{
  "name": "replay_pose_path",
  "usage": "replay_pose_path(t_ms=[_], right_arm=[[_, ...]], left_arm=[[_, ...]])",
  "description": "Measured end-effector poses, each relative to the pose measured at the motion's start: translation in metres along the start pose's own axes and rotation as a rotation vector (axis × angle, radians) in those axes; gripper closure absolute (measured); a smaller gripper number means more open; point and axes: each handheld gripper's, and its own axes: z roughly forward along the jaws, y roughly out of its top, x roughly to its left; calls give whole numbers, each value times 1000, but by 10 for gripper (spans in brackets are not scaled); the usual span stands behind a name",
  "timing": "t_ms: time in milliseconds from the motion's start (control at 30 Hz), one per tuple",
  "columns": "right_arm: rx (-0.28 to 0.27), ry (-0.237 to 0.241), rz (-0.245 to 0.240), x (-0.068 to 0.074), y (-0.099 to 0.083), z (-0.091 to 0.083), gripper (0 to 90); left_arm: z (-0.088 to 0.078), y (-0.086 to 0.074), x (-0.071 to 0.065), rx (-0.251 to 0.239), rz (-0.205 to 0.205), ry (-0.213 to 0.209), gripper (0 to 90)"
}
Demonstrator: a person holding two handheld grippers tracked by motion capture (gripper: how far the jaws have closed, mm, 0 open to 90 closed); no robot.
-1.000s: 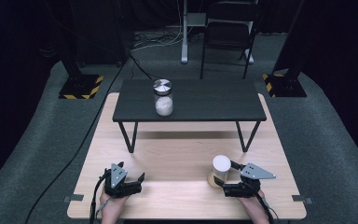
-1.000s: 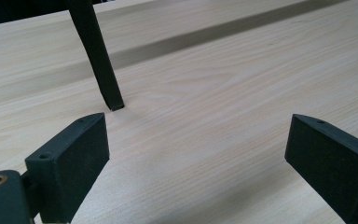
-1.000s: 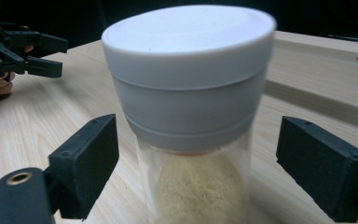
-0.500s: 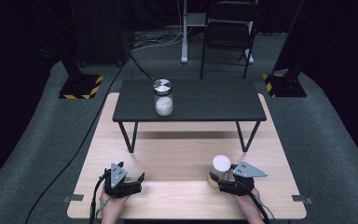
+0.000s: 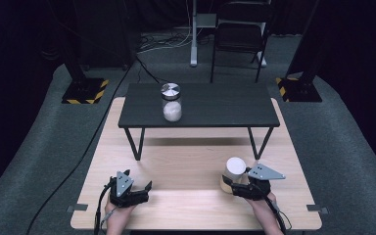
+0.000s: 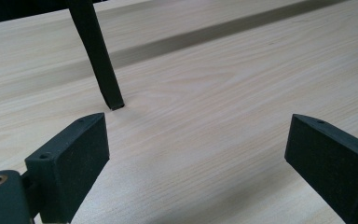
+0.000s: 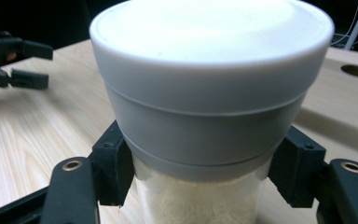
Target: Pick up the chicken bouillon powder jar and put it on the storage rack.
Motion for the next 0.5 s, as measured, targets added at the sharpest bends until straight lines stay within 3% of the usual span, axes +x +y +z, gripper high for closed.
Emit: replay_pose_path(t_ms=[233,400,500], right_arm=[[-18,7,-30,-1,32,-7,318],[-22,27,-11,-7,55,-9,318],[-31,23,-30,-6,67,-10,318]], left_arm=[[0,0,0,0,1,0,59],[0,0,0,1,0,-1,59],[0,0,0,1,0,-1,59]])
